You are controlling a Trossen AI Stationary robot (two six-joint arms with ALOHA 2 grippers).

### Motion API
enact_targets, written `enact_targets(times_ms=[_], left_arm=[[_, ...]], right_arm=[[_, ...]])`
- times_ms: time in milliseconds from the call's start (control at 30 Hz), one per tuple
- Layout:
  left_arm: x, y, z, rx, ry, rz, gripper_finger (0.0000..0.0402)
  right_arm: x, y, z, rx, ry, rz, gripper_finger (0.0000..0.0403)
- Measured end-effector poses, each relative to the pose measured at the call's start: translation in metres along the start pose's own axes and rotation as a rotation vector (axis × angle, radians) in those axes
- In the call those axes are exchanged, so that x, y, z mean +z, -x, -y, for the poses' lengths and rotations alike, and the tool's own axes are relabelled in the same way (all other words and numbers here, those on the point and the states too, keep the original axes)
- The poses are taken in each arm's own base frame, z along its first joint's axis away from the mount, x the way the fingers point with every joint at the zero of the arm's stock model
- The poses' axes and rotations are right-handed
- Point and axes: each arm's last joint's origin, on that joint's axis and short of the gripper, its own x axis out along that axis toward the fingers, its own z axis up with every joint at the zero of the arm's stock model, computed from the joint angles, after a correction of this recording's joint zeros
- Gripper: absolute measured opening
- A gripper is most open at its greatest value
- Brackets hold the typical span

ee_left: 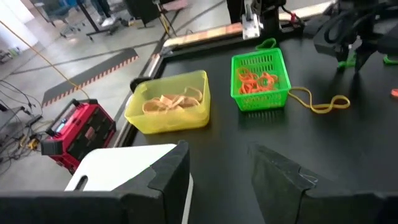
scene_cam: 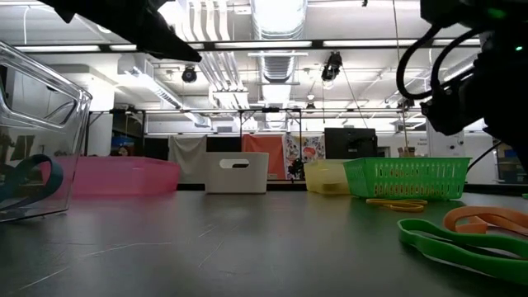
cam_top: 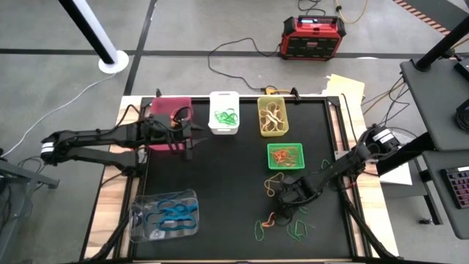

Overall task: Sort rubber bands into baskets
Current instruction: Put the green rubber band into the white bin

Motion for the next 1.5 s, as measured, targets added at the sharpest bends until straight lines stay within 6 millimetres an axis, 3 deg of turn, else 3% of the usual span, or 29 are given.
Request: enact_targets(times_ms=[233,467,600,733,867,1033,1167,1267,1500], left_arm=[[-0.001,-0.008,0.001,-0.002,-0.001,-0.008,0.0144],[-0.002,-0.013,0.002,-0.005,0.000,-0.019,0.0144],[0.000,-0.015,0.001,0.001,0.003,0.003,0.0144],[0.003,-0.016,0.001,0.009,0.003,0.033,0.0144],[0.005,-0.015,-0.001,0.066,0.006,0.043,0.0144],[0.001,-0.007,-0.008,0.272,0.043,-0.040,0.0144],[0.002,0.007,-0.014,0.427,0.091,-0.120,0.0144],[0.004,0.014,-0.016,0.444,0.111,-0.111,0.0144],[0.004,0.018,-0.015,0.434,0.156,-0.099,0.0144]], right_arm=[[0.000,0.001,0.000,-0.004,0.077,0.005,0.0023],[0.002,0.035,-0.007,0.120,0.188,0.101,0.0009],[0.018,0.070,-0.011,0.226,0.258,0.330,0.0009],[0.054,0.100,-0.017,0.300,0.409,0.648,0.0009],[0.101,0.125,-0.019,0.314,0.543,0.987,0.0009],[0.166,0.142,-0.006,0.288,0.507,1.314,0.0009],[0.213,0.138,0.009,0.293,0.375,1.469,0.0009],[0.244,0.127,0.017,0.337,0.303,1.517,0.0009],[0.302,0.111,0.020,0.287,0.257,1.432,0.0009]])
